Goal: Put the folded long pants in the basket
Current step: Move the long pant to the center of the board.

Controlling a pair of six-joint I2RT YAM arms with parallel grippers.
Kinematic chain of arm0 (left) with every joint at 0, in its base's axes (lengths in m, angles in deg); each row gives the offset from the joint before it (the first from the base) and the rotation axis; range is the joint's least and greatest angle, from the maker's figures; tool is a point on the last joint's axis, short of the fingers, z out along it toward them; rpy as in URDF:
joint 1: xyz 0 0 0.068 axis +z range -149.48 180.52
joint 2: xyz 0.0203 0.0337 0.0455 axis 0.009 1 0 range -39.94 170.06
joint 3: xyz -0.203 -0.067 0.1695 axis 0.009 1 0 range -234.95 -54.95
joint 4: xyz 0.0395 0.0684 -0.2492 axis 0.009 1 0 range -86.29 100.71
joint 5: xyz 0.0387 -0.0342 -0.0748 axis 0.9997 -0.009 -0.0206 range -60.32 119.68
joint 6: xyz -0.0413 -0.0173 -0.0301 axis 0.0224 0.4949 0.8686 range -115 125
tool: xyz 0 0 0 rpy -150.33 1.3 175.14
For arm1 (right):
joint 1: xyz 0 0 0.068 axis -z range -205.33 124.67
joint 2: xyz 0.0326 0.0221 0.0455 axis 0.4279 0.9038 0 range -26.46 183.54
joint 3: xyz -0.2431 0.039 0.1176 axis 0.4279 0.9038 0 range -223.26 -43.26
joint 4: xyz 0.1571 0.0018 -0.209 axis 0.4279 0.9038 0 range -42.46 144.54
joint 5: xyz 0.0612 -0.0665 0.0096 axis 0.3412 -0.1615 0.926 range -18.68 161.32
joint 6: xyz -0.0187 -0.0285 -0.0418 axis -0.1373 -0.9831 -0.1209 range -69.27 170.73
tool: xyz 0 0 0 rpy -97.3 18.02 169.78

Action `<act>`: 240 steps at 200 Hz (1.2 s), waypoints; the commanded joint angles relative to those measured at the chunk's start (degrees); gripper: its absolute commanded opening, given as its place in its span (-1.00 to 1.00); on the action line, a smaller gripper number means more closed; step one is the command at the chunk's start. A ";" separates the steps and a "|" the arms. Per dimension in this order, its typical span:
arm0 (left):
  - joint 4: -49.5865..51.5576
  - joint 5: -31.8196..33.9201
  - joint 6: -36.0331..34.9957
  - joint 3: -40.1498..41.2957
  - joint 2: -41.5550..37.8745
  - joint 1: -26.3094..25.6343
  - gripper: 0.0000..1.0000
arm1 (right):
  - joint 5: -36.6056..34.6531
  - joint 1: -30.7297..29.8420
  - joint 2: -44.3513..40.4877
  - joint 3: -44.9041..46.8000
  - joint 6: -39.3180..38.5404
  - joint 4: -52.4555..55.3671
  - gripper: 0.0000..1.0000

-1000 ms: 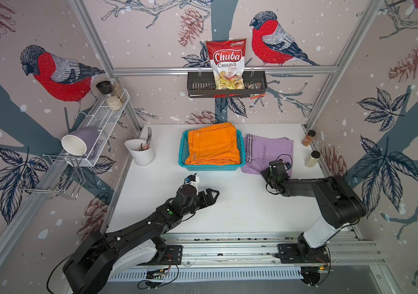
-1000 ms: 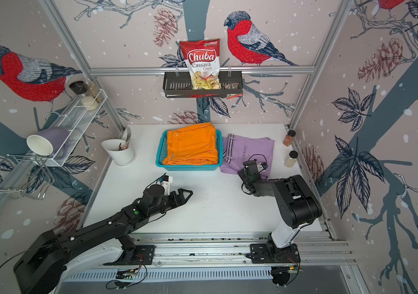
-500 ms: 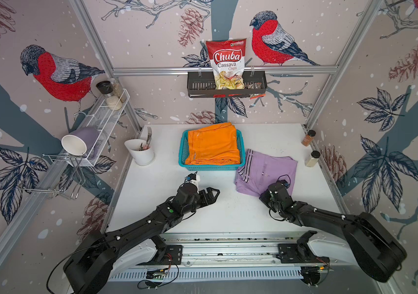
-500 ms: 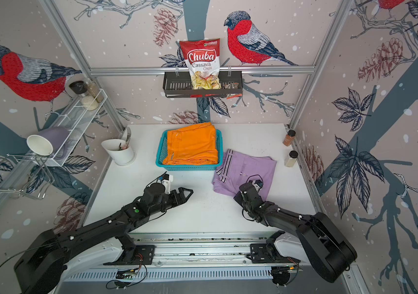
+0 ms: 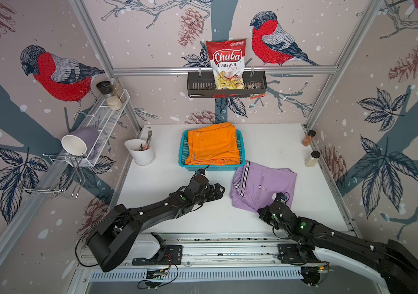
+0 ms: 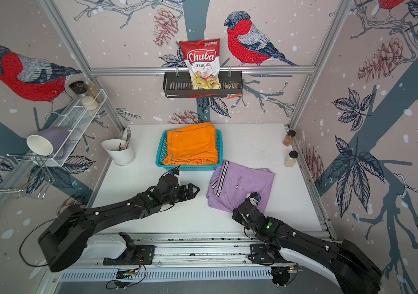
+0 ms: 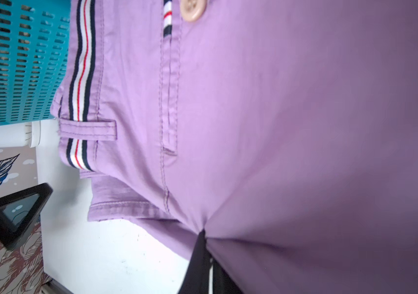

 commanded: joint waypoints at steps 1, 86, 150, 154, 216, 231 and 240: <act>-2.79 -1.66 -1.42 -1.77 3.15 -0.07 0.85 | 3.23 -3.32 1.22 0.28 1.80 7.90 -1.00; -2.06 -4.62 -4.12 -12.10 16.79 -0.28 0.89 | -0.66 -16.76 -3.14 -0.47 7.02 17.17 -1.00; -2.72 -7.65 -4.83 -14.88 25.29 -3.33 0.79 | -1.68 -16.51 -9.98 -1.38 3.43 20.38 -0.93; -3.01 -8.17 -4.74 -15.06 26.11 -3.45 0.78 | -1.68 -16.49 -10.18 -1.47 3.23 20.65 -0.93; -5.41 -8.48 -3.52 -15.93 29.91 -4.83 -0.90 | -1.67 -15.91 -11.40 -4.14 -1.36 22.52 0.13; -3.84 -6.81 -3.28 -15.90 29.42 -4.77 -1.00 | -1.42 -15.82 -13.33 -6.91 -3.78 24.09 0.31; -3.75 -6.28 -3.23 -15.37 28.77 -4.72 -1.00 | -1.42 -15.85 -15.19 -8.89 -5.14 25.17 0.37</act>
